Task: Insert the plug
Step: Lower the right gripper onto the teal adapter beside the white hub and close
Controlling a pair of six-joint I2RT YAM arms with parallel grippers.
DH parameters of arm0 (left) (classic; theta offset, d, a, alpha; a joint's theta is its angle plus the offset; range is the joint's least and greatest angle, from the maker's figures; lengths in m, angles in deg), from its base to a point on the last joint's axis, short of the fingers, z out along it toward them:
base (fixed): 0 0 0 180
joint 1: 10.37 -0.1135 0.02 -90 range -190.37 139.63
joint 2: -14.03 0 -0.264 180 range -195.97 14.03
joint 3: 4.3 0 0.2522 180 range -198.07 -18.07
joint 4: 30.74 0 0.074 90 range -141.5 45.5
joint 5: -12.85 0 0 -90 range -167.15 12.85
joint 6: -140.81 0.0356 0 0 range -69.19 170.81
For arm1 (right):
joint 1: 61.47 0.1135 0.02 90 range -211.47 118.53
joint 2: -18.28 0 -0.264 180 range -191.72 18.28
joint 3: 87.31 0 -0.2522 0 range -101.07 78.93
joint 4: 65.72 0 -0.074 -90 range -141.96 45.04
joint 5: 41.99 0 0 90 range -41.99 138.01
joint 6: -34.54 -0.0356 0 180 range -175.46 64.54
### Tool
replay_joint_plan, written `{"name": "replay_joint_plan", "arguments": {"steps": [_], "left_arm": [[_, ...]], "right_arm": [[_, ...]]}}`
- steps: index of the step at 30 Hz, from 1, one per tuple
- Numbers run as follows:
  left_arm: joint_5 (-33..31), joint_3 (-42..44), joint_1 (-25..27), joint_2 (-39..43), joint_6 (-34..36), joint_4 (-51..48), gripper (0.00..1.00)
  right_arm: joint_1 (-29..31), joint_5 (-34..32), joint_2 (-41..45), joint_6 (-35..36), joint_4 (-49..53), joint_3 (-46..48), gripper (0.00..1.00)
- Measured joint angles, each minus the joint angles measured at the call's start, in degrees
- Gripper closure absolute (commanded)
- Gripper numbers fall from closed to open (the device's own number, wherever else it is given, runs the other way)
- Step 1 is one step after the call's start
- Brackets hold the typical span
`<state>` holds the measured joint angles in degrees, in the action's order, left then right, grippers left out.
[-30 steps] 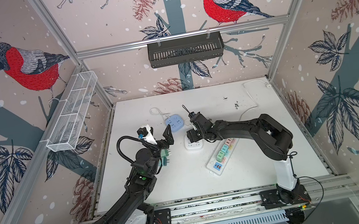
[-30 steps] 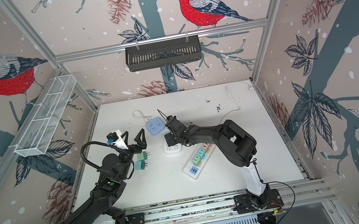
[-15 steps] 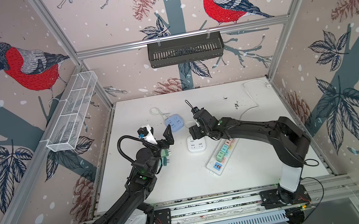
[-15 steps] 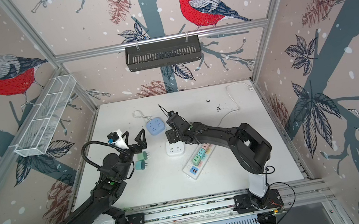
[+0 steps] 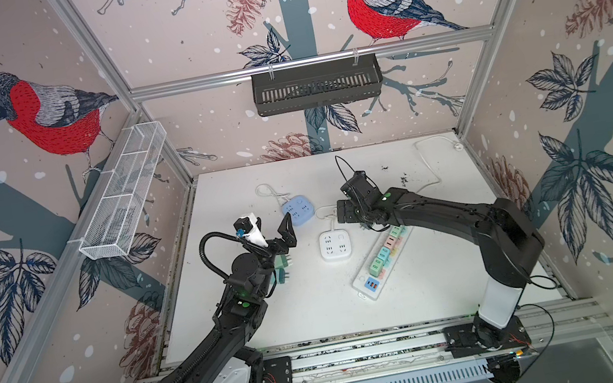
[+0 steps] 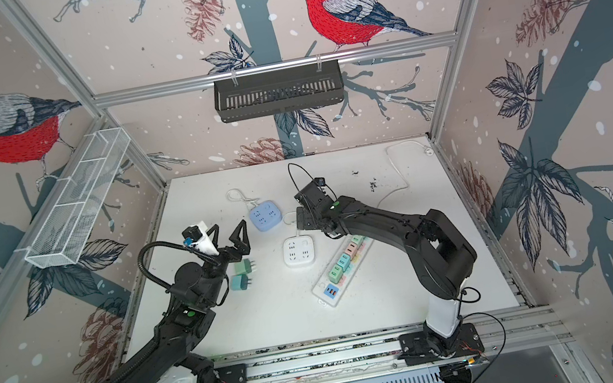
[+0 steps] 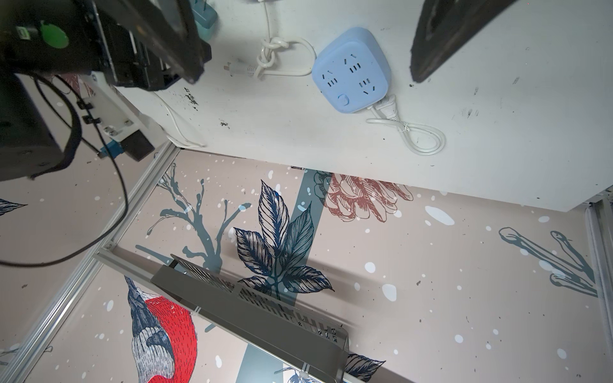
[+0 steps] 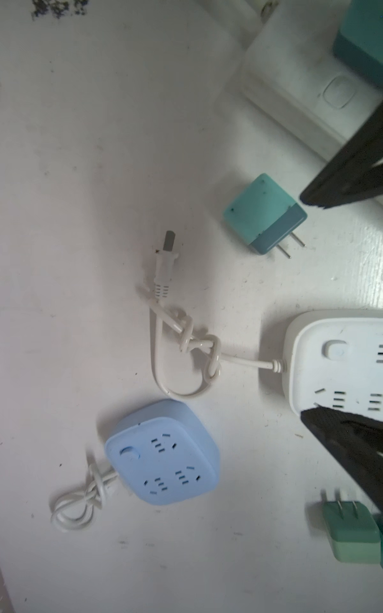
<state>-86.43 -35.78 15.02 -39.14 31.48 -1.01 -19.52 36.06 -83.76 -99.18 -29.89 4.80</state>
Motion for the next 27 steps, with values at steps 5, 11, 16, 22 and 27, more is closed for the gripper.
{"name": "replay_joint_plan", "arguments": {"steps": [5,11,16,22,27], "left_arm": [[0.0,0.0,0.0,0.09,-0.15,-0.04,0.03],[0.0,0.0,0.0,0.13,-0.15,-0.02,0.03],[0.02,0.13,-0.07,0.24,-0.15,0.2,0.03],[0.02,0.13,-0.07,0.28,-0.15,0.37,0.03],[0.0,0.13,-0.07,0.26,-0.15,0.35,0.03]], "right_arm": [[-1.46,0.85,-1.31,-1.99,1.51,0.7,0.05],[-3.74,1.16,-2.64,-4.11,1.44,2.69,0.05],[-4.17,2.1,-5.29,-4.07,1.18,2.4,0.05],[-4.44,2.91,-9.42,-3.41,1.03,-0.24,0.05],[-4.22,2.8,-13.68,-1.01,1.79,-4.57,0.06]]}}
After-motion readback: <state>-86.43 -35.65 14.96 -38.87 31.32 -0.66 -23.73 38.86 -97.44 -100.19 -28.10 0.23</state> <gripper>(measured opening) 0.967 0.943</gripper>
